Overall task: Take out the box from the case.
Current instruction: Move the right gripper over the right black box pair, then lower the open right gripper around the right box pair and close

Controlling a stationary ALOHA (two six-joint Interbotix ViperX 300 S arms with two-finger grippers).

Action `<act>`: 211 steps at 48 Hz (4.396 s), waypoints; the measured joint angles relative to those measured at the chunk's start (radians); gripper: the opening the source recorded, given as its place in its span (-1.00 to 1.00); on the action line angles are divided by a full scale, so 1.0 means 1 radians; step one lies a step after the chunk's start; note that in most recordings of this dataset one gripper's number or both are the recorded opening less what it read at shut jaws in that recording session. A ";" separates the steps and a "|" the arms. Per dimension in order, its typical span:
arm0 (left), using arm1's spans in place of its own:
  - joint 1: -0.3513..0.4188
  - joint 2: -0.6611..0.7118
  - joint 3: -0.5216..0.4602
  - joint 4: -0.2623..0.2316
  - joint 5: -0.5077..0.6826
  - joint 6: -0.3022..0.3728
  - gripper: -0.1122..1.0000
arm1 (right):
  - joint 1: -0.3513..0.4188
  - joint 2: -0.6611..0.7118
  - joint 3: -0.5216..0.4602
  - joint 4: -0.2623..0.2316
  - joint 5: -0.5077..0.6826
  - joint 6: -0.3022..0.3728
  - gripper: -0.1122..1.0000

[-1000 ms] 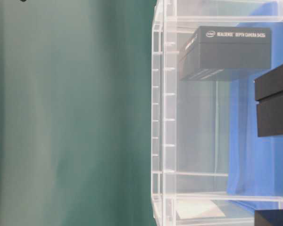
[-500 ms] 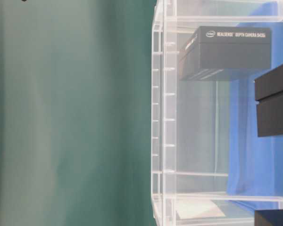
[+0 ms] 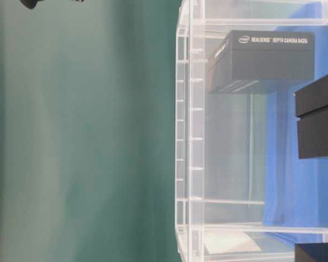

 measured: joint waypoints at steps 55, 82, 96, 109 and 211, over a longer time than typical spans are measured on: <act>0.009 -0.011 0.023 -0.002 -0.071 0.052 0.81 | 0.037 0.342 -0.308 0.006 -0.008 0.067 0.87; 0.014 -0.021 0.028 0.000 -0.074 0.089 0.81 | 0.046 0.454 -0.411 0.011 -0.037 0.069 0.87; 0.015 -0.021 0.029 -0.002 -0.074 0.092 0.81 | 0.046 0.454 -0.413 0.012 -0.035 0.083 0.87; 0.015 -0.028 0.035 0.000 -0.074 0.092 0.81 | 0.046 0.454 -0.413 0.012 -0.035 0.083 0.87; 0.017 -0.037 0.043 -0.002 -0.074 0.092 0.81 | 0.046 0.517 -0.357 0.000 -0.097 0.121 0.87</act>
